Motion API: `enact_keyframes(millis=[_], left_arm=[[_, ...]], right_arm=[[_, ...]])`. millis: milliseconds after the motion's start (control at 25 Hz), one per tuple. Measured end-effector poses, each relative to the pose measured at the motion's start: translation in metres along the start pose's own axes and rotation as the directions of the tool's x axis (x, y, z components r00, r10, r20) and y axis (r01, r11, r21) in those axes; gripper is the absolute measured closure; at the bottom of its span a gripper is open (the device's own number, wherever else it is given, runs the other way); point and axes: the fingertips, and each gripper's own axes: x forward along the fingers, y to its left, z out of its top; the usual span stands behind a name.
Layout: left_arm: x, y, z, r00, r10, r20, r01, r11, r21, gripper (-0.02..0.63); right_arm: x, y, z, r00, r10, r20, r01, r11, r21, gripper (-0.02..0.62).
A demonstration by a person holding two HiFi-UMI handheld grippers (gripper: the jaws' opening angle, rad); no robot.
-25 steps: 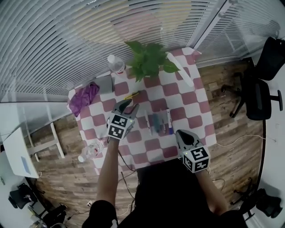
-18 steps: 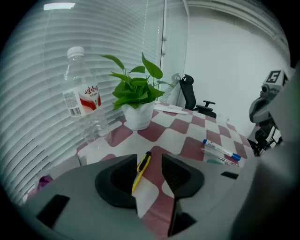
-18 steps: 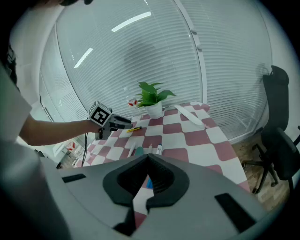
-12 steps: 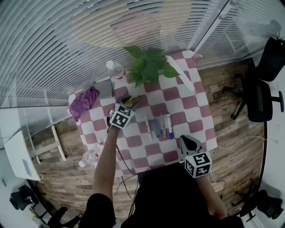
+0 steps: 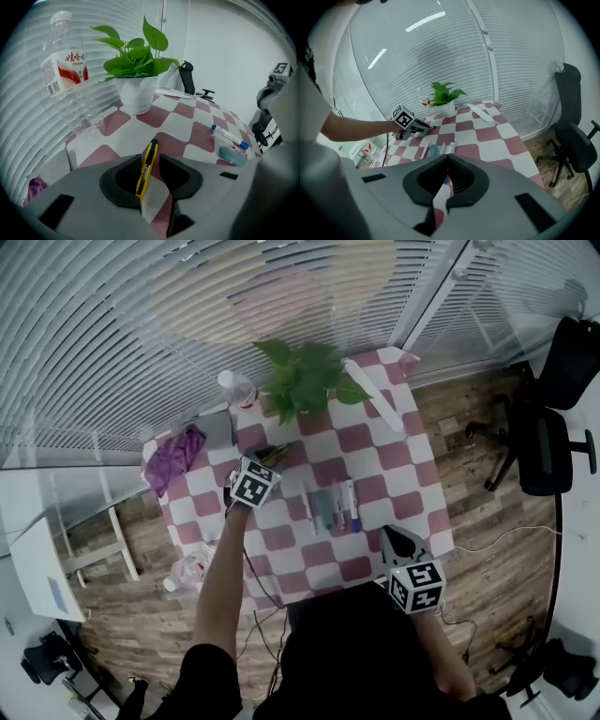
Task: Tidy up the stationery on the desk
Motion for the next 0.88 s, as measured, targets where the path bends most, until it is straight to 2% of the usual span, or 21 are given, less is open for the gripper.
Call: enact_keyframes(millis=[200, 440, 520, 680, 880], left_arm=[[0.001, -0.008, -0.001, 0.999, 0.048, 0.0, -0.047, 0.998, -0.038, 0.525], [-0.011, -0.015, -0.005, 0.995, 0.099, -0.024, -0.101, 0.989, -0.107, 0.523], [-0.021, -0.017, -0.003, 0.992, 0.127, -0.003, -0.126, 0.978, -0.164, 0.523], [-0.042, -0.025, -0.01, 0.982, 0.189, 0.023, -0.171, 0.932, -0.321, 0.523], [-0.064, -0.058, -0.024, 0.966, 0.257, 0.031, -0.207, 0.837, -0.506, 0.523]], right_arm=[[-0.002, 0.0, -0.001, 1.0, 0.005, 0.006, -0.005, 1.0, 0.014, 0.574], [-0.011, 0.006, 0.002, 0.999, 0.018, 0.035, -0.019, 1.0, 0.015, 0.574], [-0.012, 0.007, 0.002, 0.999, 0.024, 0.043, -0.024, 1.0, 0.013, 0.574], [-0.015, 0.016, 0.0, 0.998, 0.042, 0.055, -0.042, 0.999, 0.007, 0.574], [-0.02, 0.028, -0.003, 0.996, 0.067, 0.059, -0.067, 0.998, -0.002, 0.574]])
